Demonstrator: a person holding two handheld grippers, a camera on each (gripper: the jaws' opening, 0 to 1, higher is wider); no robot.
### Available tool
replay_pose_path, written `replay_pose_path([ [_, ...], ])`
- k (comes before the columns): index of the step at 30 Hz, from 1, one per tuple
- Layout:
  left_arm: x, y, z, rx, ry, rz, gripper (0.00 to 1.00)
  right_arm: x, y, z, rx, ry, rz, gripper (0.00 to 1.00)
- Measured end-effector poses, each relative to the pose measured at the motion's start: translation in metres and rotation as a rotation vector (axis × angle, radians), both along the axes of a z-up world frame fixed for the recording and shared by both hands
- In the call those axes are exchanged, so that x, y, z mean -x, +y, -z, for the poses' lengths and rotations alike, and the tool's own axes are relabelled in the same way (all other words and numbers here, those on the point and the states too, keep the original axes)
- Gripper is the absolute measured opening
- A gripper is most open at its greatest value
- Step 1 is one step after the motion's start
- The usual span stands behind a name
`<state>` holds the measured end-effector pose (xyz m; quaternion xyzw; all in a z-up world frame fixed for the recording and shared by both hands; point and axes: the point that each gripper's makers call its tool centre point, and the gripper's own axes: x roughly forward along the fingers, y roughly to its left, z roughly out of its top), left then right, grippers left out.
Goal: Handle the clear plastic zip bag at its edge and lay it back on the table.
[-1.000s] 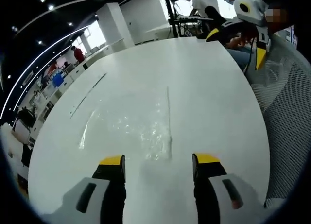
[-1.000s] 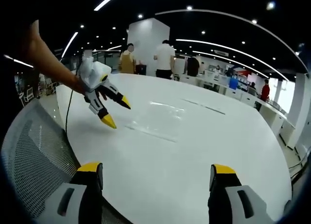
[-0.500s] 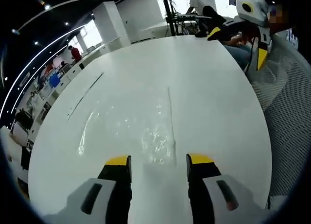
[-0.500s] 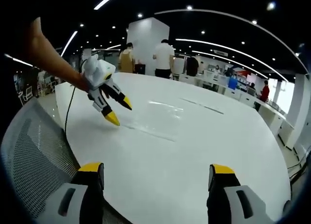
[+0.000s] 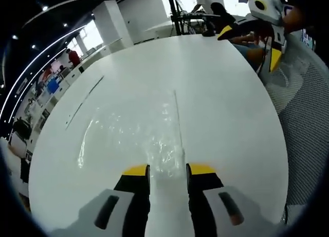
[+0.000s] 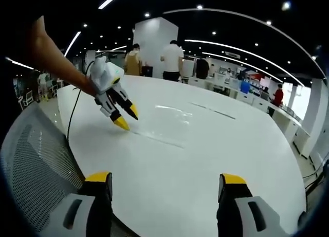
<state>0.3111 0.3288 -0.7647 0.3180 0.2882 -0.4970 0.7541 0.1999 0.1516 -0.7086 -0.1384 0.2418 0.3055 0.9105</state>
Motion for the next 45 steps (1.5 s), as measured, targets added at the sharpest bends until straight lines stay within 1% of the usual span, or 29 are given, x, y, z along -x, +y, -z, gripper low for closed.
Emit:
replay_pose_path([
  [4,0.003,-0.004,0.004,-0.010,0.024,0.002,0.20,0.000,-0.001,0.000,0.003,0.000,0.004,0.84],
  [5,0.003,-0.004,0.006,-0.014,0.031,0.000,0.18,0.000,-0.001,0.000,0.004,0.001,0.004,0.84],
  [9,0.000,-0.004,0.006,0.007,0.051,-0.018,0.13,0.000,-0.001,0.000,0.005,0.001,0.006,0.83],
  [11,0.000,-0.003,0.008,0.016,0.074,-0.029,0.08,0.000,-0.001,0.000,0.008,0.000,0.005,0.82],
  [12,0.004,-0.006,0.009,0.029,0.093,-0.033,0.06,0.000,-0.001,0.001,0.013,0.000,0.002,0.81],
  [17,0.006,-0.004,0.009,0.039,0.086,-0.038,0.03,0.000,0.000,0.000,0.020,-0.002,-0.009,0.80],
  [18,0.006,-0.005,0.008,0.039,0.083,-0.040,0.01,0.000,0.001,0.000,0.022,-0.002,-0.012,0.80],
  [21,0.010,-0.003,0.008,0.028,0.087,-0.042,0.00,0.000,0.002,-0.002,0.032,-0.018,-0.023,0.80],
  [23,0.016,0.002,0.009,-0.001,0.108,-0.038,0.00,-0.001,0.002,-0.004,0.028,-0.030,-0.023,0.80],
  [24,0.019,0.004,0.009,-0.019,0.110,-0.036,0.00,-0.001,0.002,-0.005,0.024,-0.034,-0.022,0.80],
  [26,0.027,0.004,0.005,-0.033,0.109,-0.027,0.00,-0.001,0.004,-0.006,0.025,-0.035,-0.032,0.80],
  [27,0.028,0.006,0.005,-0.034,0.104,-0.027,0.00,0.000,0.006,-0.007,0.029,-0.039,-0.044,0.80],
  [28,0.029,0.007,0.004,-0.031,0.102,-0.030,0.00,0.000,0.010,-0.010,0.038,-0.060,-0.067,0.79],
  [30,0.035,0.008,0.000,-0.023,0.104,-0.039,0.00,0.001,0.013,-0.012,0.046,-0.070,-0.088,0.79],
  [32,0.039,0.009,-0.002,-0.022,0.092,-0.034,0.00,0.000,0.016,-0.014,0.050,-0.078,-0.103,0.79],
  [34,0.046,0.006,-0.008,-0.021,0.081,-0.024,0.00,0.000,0.017,-0.015,0.052,-0.085,-0.111,0.79],
  [36,0.048,0.008,-0.009,-0.018,0.072,-0.015,0.00,-0.001,0.019,-0.018,0.051,-0.094,-0.120,0.79],
  [43,0.060,0.004,-0.021,-0.004,0.049,-0.002,0.00,-0.007,0.029,-0.030,0.049,-0.129,-0.153,0.79],
  [45,0.066,0.001,-0.029,0.005,0.038,-0.002,0.00,-0.008,0.035,-0.034,0.055,-0.137,-0.167,0.78],
])
